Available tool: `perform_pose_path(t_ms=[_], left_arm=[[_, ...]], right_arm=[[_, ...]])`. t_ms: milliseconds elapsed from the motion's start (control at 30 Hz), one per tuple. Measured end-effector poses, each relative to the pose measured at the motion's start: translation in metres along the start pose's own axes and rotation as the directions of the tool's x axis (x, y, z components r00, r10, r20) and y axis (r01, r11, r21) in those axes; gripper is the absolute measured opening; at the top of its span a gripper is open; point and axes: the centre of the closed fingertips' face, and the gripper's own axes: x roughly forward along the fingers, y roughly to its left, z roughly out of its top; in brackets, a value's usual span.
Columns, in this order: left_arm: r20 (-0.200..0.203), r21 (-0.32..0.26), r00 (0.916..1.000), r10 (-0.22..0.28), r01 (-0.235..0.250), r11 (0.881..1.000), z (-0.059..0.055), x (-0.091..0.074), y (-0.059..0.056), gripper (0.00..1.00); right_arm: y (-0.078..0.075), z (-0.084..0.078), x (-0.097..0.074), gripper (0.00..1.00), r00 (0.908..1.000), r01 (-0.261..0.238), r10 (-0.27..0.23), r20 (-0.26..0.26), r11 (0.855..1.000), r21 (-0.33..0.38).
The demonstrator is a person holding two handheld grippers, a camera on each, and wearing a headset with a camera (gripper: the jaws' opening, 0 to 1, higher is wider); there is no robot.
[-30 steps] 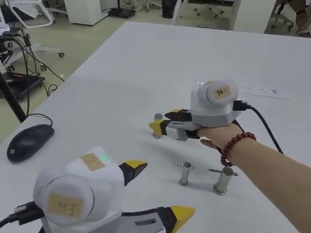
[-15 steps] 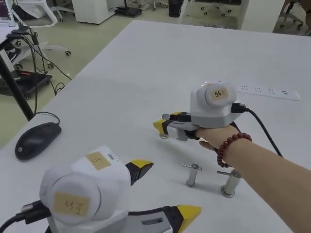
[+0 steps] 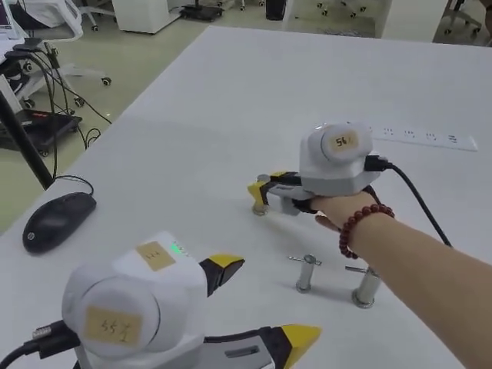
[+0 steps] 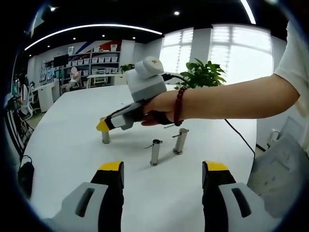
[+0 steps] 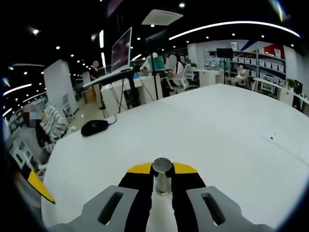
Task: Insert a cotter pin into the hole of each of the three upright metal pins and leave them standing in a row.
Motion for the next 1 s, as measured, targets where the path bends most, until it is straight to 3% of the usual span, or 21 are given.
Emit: perform_pose_path(t_ms=[200, 400, 733, 1000], left_arm=[[-0.007, 0.008, 1.0, 0.002, -0.002, 1.0, -0.001, 0.001, 0.0, 0.65], [0.0, 0.008, 1.0, 0.009, -0.009, 1.0, 0.0, -0.001, 0.001, 0.65], [0.012, 0.008, 0.9999, 0.012, -0.012, 1.0, 0.003, -0.003, 0.0, 0.66], [0.017, 0.013, 0.9998, 0.01, -0.01, 1.0, 0.004, -0.006, -0.002, 0.66]], right_arm=[[-0.006, -0.001, 0.003, 0.14, 0.9999, 0.001, -0.001, -0.012, 1.0, -0.001], [-0.004, -0.002, -0.007, 0.14, 0.9996, 0.002, -0.002, -0.028, 1.0, -0.004], [-0.01, 0.004, -0.035, 0.14, 0.9992, 0.014, -0.015, -0.036, 1.0, -0.017], [-0.024, -0.006, -0.066, 0.14, 0.9972, 0.056, -0.056, -0.051, 0.998, 0.008]])
